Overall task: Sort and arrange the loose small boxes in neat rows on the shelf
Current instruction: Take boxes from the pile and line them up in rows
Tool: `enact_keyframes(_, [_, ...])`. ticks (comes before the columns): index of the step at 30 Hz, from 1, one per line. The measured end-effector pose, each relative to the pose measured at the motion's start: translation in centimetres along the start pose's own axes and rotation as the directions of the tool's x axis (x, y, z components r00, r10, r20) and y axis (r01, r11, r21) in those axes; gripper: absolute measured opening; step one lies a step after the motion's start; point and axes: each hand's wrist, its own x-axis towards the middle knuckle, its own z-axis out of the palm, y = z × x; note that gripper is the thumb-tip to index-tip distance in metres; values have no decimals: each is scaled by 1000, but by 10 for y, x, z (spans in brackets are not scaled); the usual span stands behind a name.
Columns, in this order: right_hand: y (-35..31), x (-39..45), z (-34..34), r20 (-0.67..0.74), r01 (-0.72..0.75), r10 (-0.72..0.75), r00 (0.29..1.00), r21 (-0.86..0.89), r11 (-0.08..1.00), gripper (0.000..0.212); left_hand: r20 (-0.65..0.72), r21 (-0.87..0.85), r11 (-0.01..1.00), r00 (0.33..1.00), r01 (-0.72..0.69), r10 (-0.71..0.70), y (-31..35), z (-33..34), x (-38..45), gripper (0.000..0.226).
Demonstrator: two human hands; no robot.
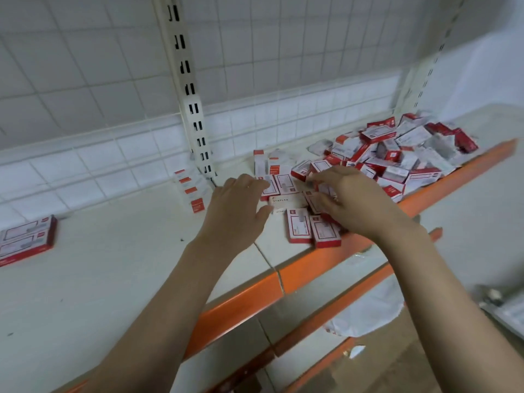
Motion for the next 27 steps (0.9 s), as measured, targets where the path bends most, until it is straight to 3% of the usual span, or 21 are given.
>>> enact_keyframes(9, [37, 28, -1, 102, 38, -25, 994, -130, 991, 52, 17, 27, 999, 999, 31, -31, 8, 14, 19, 45])
enact_keyframes(15, [49, 37, 6, 169, 25, 3, 986, -166, 986, 45, 22, 44, 998, 999, 41, -42, 1, 22, 23, 45])
enact_keyframes(27, [45, 40, -2, 124, 23, -11, 992, -97, 995, 39, 23, -5, 992, 992, 125, -125, -15, 39, 114, 44])
